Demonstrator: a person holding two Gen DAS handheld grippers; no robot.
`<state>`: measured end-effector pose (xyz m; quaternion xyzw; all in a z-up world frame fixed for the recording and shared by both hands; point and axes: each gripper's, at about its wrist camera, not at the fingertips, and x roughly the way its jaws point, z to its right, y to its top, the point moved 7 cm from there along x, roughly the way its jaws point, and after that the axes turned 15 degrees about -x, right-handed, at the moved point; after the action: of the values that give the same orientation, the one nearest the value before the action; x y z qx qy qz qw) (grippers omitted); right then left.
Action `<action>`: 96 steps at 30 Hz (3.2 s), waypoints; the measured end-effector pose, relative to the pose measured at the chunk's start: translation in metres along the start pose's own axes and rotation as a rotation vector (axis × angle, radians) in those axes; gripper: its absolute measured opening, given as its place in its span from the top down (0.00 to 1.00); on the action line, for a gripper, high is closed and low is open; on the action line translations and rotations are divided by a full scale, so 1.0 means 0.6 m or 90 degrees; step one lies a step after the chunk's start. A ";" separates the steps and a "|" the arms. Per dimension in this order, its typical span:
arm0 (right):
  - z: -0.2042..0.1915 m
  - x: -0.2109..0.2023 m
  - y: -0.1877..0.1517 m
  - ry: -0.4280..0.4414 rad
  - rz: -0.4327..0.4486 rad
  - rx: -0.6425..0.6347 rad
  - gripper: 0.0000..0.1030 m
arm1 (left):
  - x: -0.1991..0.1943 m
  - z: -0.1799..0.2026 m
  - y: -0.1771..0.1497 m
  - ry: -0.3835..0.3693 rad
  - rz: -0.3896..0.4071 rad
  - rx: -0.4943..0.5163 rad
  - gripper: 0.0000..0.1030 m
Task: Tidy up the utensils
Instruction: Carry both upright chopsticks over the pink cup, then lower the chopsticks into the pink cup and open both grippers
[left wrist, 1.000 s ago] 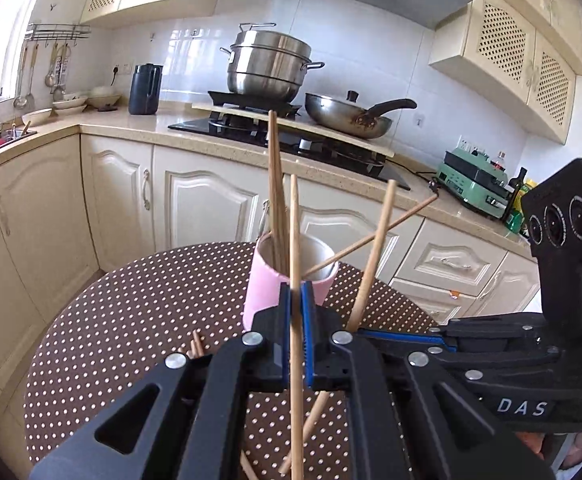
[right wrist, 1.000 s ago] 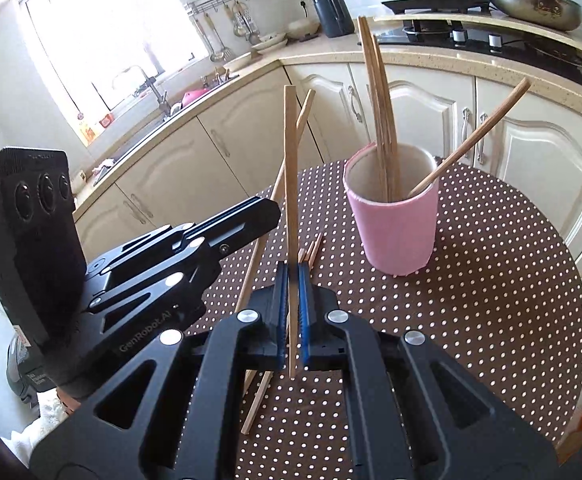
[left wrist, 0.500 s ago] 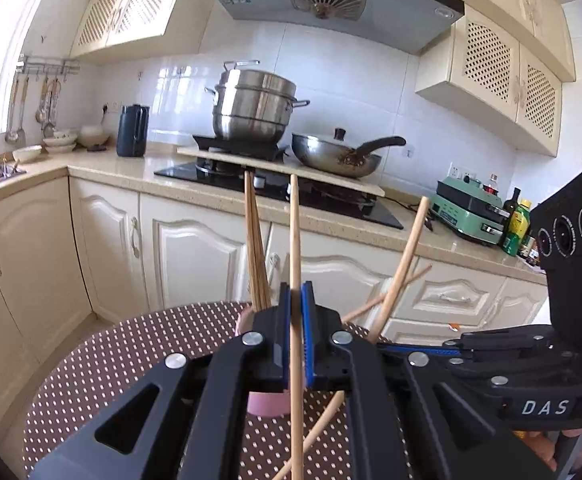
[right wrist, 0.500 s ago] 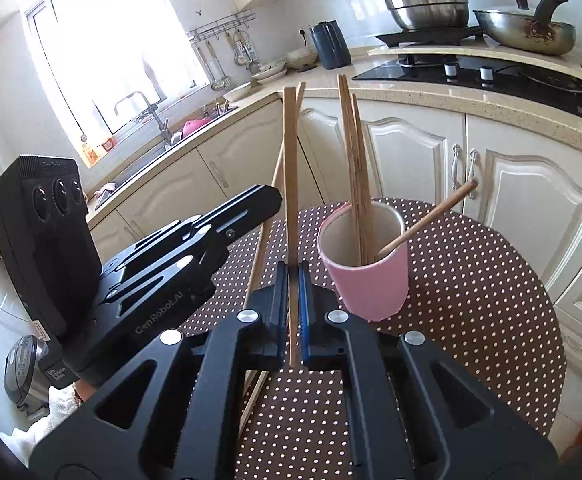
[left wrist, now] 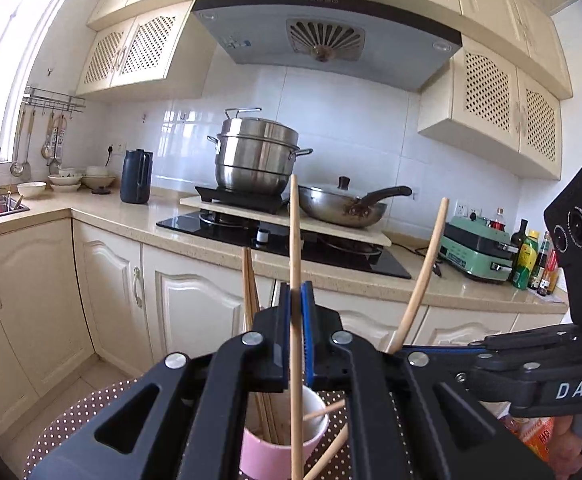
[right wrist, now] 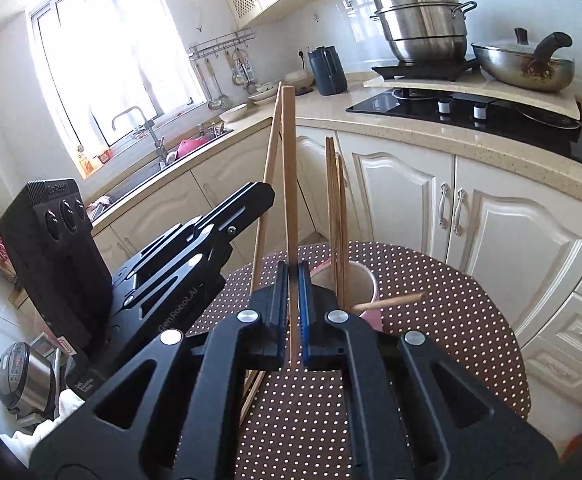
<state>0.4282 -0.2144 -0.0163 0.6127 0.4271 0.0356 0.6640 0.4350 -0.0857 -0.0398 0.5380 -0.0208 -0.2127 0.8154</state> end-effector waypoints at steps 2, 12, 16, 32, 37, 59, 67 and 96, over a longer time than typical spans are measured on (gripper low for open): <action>0.005 -0.001 0.008 -0.003 0.002 -0.002 0.95 | 0.004 0.002 0.007 -0.005 0.014 -0.002 0.95; 0.023 -0.003 0.040 -0.018 0.016 -0.011 0.95 | 0.023 0.013 0.038 -0.008 0.071 -0.010 0.95; 0.035 -0.005 0.054 -0.024 0.025 -0.011 0.95 | 0.029 0.009 0.048 -0.003 0.110 -0.015 0.95; 0.058 0.014 0.086 -0.042 0.028 -0.029 0.95 | 0.087 -0.027 0.021 0.037 0.128 -0.020 0.95; 0.053 0.030 0.066 -0.045 0.013 -0.034 0.95 | 0.093 -0.048 -0.005 0.051 0.107 -0.032 0.95; 0.030 0.077 0.002 -0.061 -0.023 -0.020 0.95 | 0.063 -0.064 -0.060 0.049 0.014 -0.012 0.94; 0.030 0.080 -0.014 -0.096 -0.012 -0.008 0.94 | 0.032 -0.068 -0.051 0.071 0.009 -0.005 0.72; -0.043 0.052 -0.021 -0.119 0.039 -0.001 0.82 | -0.131 -0.138 -0.017 0.183 -0.015 -0.009 0.47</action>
<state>0.4263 -0.1798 -0.0399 0.6256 0.3441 -0.0010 0.7001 0.3818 0.0121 -0.0685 0.5576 0.1041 -0.1428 0.8111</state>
